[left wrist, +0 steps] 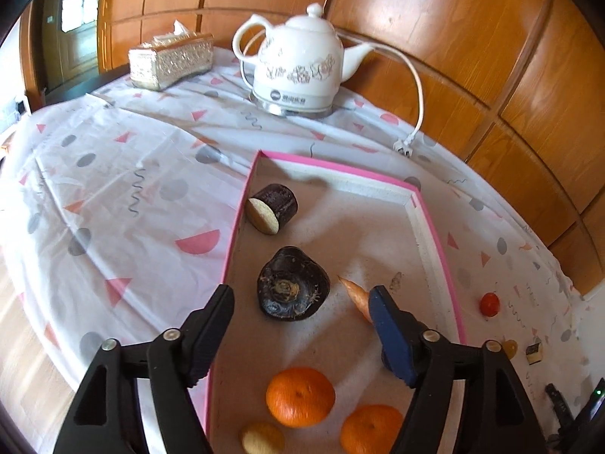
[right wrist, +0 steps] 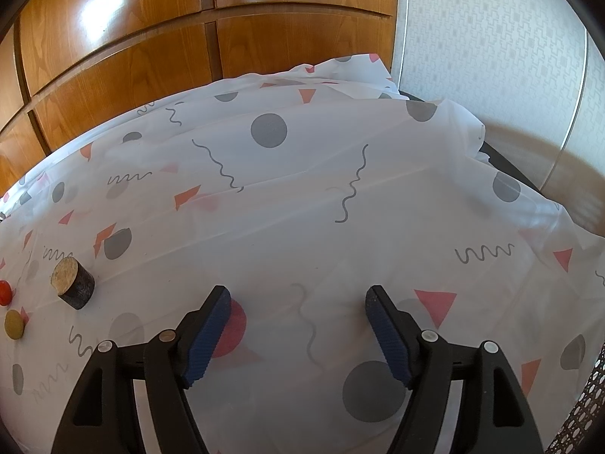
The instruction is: Organize fruits
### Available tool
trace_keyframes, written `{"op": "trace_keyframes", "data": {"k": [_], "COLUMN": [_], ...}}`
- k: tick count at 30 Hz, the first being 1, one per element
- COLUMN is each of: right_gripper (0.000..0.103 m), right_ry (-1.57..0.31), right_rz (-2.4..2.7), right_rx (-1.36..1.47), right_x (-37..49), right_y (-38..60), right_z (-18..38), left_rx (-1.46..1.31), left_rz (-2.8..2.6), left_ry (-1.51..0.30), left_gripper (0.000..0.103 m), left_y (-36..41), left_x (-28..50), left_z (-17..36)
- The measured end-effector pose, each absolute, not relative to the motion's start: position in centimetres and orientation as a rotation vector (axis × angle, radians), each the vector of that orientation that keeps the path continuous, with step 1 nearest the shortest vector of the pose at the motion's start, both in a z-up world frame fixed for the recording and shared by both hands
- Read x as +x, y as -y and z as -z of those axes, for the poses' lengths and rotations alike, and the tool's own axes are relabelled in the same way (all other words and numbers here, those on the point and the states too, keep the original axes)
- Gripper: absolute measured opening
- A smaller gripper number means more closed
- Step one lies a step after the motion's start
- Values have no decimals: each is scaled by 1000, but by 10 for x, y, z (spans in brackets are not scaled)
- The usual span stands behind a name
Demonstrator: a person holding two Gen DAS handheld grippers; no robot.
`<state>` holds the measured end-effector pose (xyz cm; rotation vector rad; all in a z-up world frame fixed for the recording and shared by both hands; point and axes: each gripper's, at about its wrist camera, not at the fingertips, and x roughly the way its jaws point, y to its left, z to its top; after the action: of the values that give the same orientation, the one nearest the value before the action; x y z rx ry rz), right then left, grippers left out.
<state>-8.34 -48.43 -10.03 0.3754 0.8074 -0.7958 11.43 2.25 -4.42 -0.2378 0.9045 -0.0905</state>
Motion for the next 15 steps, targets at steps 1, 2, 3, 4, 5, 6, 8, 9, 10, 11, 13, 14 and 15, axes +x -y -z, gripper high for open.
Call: {"op": "trace_keyframes", "data": {"k": [1,2,3,4,5,6,8,9,10,11,13,14,15], "right_gripper": [76,77,77,77,77,77,77,77,77,77,77,78,78], "right_ry": [-808,-808,-808,-808,-809,-809,-809,-809,-809,-809,-807,-807,-808], "right_rz": [795,795,794,793,794,794,794,794,795,795,793,792,791], "right_rx": [375,375,374,373,372,371,370,370,370,370,372,372,372], "right_x": [-83,-83,-83,-83,-83,-83,-83,-83,-83,-83,-83,-82,-82], "right_y": [485,484,484,483,483,483,483,483,483,483,483,483,483], "right_z": [100,100,101,101,101,101,101,101,101,101,101,101,102], "left_rx": [-231,-224,-217,-213,-209,-204,-189,-187,-188,-189,-182,-178,-172], "left_rz": [83,77,72,68,64,58,44,39,37,35,25,22,20], "left_ry": [-894,-882,-869,-856,-847,-838,-825,-821,-816,-811,-809,-809,-812], "left_gripper": [79,81,84,86,87,89,93,97,98,99,100,100,100], "left_y": [-22,-22,-22,-23,-23,-23,-23,-23,-24,-25,-26,-26,-26], "left_x": [110,105,100,95,92,88,81,79,76,73,69,67,65], "left_z": [41,39,36,33,31,29,26,25,24,22,22,22,22]}}
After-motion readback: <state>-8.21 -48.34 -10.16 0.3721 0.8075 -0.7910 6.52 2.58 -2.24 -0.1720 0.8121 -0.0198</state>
